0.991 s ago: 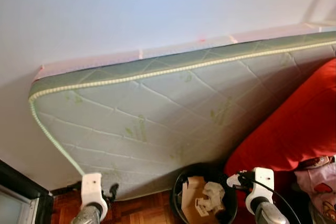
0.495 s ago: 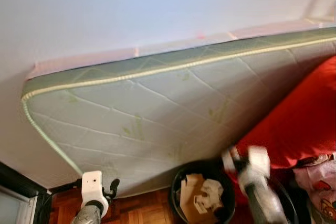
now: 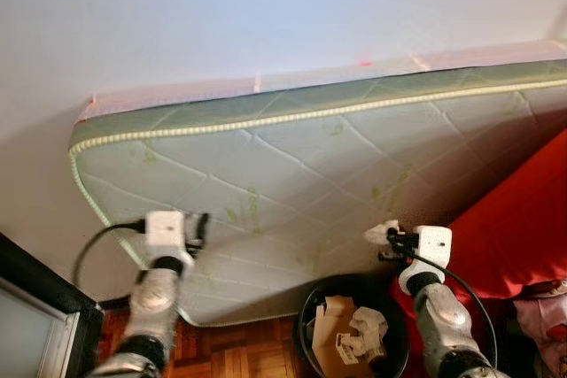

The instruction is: Clean up the room

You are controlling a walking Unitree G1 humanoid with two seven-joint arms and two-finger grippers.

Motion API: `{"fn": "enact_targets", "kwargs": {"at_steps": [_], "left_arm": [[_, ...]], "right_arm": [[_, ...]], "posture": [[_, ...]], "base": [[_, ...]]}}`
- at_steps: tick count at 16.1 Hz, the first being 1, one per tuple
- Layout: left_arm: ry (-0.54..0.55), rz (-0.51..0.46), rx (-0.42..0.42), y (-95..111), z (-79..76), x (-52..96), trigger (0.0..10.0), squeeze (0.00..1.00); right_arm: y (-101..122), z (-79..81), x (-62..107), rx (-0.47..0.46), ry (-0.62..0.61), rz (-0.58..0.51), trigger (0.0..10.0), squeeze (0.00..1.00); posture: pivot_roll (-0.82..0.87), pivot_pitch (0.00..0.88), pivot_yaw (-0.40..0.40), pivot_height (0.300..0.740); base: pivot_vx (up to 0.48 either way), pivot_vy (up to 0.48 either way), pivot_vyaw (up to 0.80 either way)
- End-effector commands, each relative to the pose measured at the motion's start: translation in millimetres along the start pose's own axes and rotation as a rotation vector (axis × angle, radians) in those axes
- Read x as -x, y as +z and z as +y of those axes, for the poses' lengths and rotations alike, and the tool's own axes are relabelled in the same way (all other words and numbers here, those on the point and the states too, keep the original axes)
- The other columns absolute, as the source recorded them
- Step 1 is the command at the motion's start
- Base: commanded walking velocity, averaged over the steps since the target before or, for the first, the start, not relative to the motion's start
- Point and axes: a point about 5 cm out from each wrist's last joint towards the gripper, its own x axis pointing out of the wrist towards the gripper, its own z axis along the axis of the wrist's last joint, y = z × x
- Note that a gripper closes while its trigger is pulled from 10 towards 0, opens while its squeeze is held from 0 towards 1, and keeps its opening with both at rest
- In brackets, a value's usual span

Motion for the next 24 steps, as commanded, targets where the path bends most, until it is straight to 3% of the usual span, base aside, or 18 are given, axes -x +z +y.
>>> {"fn": "enact_targets", "kwargs": {"at_steps": [1,2,3,4,7,10,15,18,24], "left_arm": [[-0.027,-0.006,0.014,-2.8,-2.1,4.2,10.0,0.00],[-0.035,0.009,0.054,-12.7,-5.9,14.7,10.0,0.00],[-0.035,0.013,0.060,-15.2,-6.5,17.6,10.0,0.00],[-0.041,0.016,0.055,-23.8,-9.1,29.6,10.0,0.00],[-0.073,0.017,0.052,-31.2,-14.6,43.3,10.0,0.00],[-0.088,-0.009,0.030,-28.9,-9.3,53.7,10.0,0.00],[-0.060,-0.050,0.037,-18.3,-9.7,50.7,10.0,0.00],[-0.078,-0.076,0.045,-6.4,-12.9,48.4,10.0,0.00],[-0.061,-0.070,0.050,-0.2,-6.7,48.5,10.0,0.00]], "right_arm": [[-2.2,-2.9,4.0,-0.001,-0.022,-0.015,10.0,0.00],[-4.2,-8.8,10.1,-0.006,-0.056,-0.041,10.0,0.00],[-4.4,-10.5,11.6,-0.012,-0.065,-0.049,10.0,0.00],[-6.5,-16.1,19.5,-0.013,-0.086,-0.080,10.0,0.00],[-9.4,-22.3,30.8,0.016,-0.116,-0.109,10.0,0.00],[-2.8,-26.9,37.3,0.014,-0.148,-0.162,10.0,0.00],[2.6,-13.8,30.5,0.041,-0.047,-0.142,10.0,0.00],[10.3,6.4,21.4,0.068,0.016,-0.126,10.0,0.00],[14.8,13.1,22.8,0.032,0.018,-0.147,10.0,0.00]], "posture": [[0.09,0.100,0.005,0.740],[0.09,0.110,0.002,0.740],[0.09,0.113,0.002,0.740],[0.09,0.129,-0.002,0.740],[0.09,0.146,0.000,0.740],[0.10,0.154,0.001,0.740],[0.10,0.154,-0.032,0.740],[0.10,0.192,-0.022,0.726],[0.10,0.234,-0.015,0.677]], "base": [[0.000,0.000,0.00],[0.000,0.000,0.00],[0.000,0.000,0.00],[0.000,0.000,0.00],[0.000,0.000,0.00],[0.000,0.000,0.00],[0.000,0.000,0.00],[0.000,0.000,0.00],[0.000,0.000,0.00]]}}
